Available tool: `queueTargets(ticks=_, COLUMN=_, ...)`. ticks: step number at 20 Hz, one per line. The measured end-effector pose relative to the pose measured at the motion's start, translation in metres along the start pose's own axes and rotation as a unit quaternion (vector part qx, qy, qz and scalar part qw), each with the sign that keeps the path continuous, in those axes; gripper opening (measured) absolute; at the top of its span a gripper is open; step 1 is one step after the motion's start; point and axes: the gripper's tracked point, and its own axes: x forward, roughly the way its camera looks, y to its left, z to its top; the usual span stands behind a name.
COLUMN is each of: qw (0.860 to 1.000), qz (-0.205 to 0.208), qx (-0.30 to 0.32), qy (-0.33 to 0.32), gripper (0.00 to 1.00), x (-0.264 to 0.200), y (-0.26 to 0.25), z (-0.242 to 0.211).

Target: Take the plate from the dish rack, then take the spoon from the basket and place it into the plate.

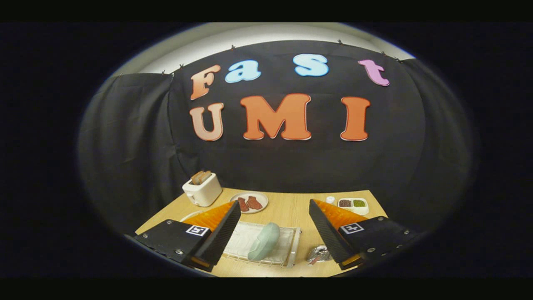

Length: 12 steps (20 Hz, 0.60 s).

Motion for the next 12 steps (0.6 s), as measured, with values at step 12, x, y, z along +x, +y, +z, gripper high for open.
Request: queueTargets(ticks=12, qw=0.972, qz=0.009, qx=0.022, qy=0.232, gripper=0.89, x=0.062, y=0.006, z=-0.106)
